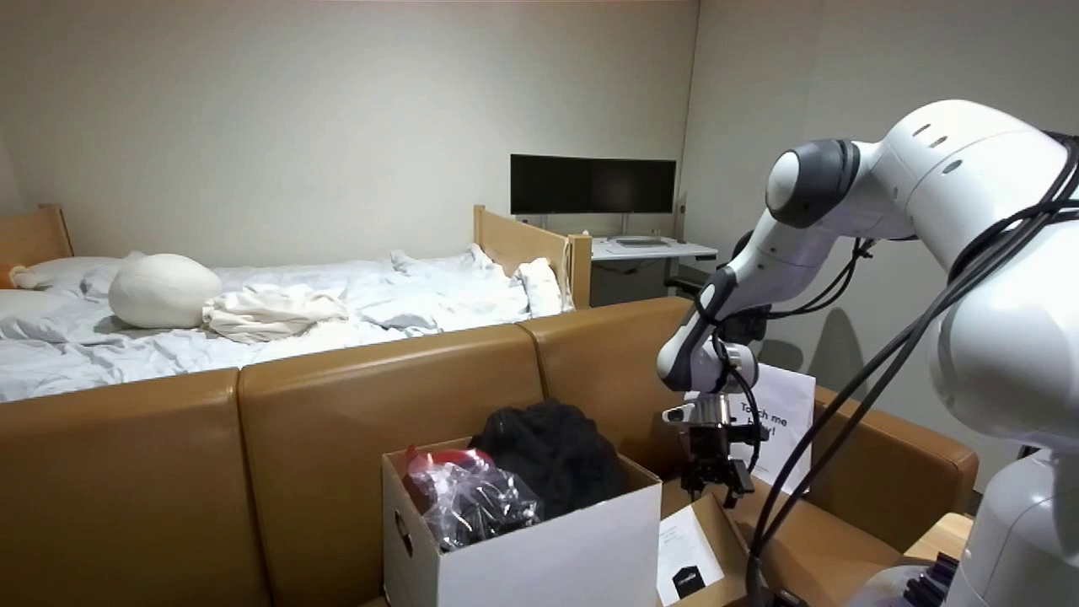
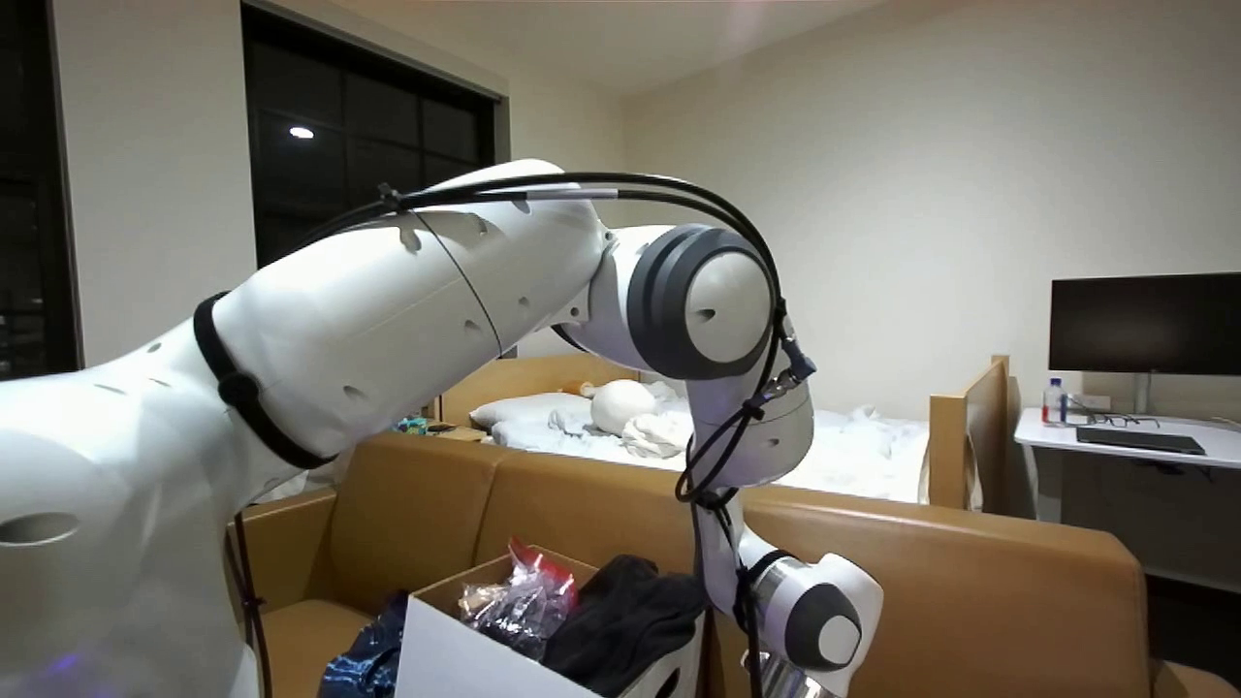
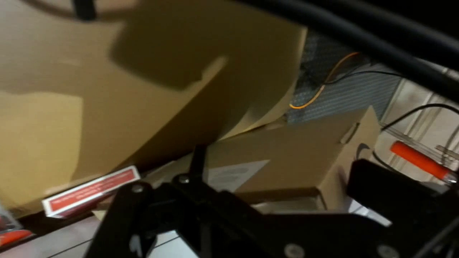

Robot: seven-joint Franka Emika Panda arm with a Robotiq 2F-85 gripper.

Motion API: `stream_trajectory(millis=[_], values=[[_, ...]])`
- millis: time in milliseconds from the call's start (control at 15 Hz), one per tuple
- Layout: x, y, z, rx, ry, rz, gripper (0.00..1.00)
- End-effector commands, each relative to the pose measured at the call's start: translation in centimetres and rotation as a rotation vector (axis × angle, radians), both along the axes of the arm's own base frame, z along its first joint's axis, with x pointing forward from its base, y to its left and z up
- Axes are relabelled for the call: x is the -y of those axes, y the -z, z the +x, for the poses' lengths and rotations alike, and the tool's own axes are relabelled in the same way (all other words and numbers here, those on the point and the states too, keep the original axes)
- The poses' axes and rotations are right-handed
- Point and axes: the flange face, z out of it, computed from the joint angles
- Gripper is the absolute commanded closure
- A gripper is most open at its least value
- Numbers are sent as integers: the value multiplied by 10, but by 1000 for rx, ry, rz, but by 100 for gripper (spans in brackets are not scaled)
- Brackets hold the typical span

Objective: Pick up the black cloth, plastic and brown book from the sofa and put them in the box

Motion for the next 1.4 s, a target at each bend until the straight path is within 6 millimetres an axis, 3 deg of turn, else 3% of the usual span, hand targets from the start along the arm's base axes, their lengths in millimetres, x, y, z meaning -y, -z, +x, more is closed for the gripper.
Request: stream_trajectory(millis=[0, 333, 667, 1000, 1333], values=[[3, -19, -4, -133, -85, 139, 0], [35, -54, 4, -270, 68, 245, 0], [56, -62, 15, -303, 183, 195, 0], [73, -14, 35, -242, 383, -29, 0], [72, 34, 37, -266, 553, -242, 0]])
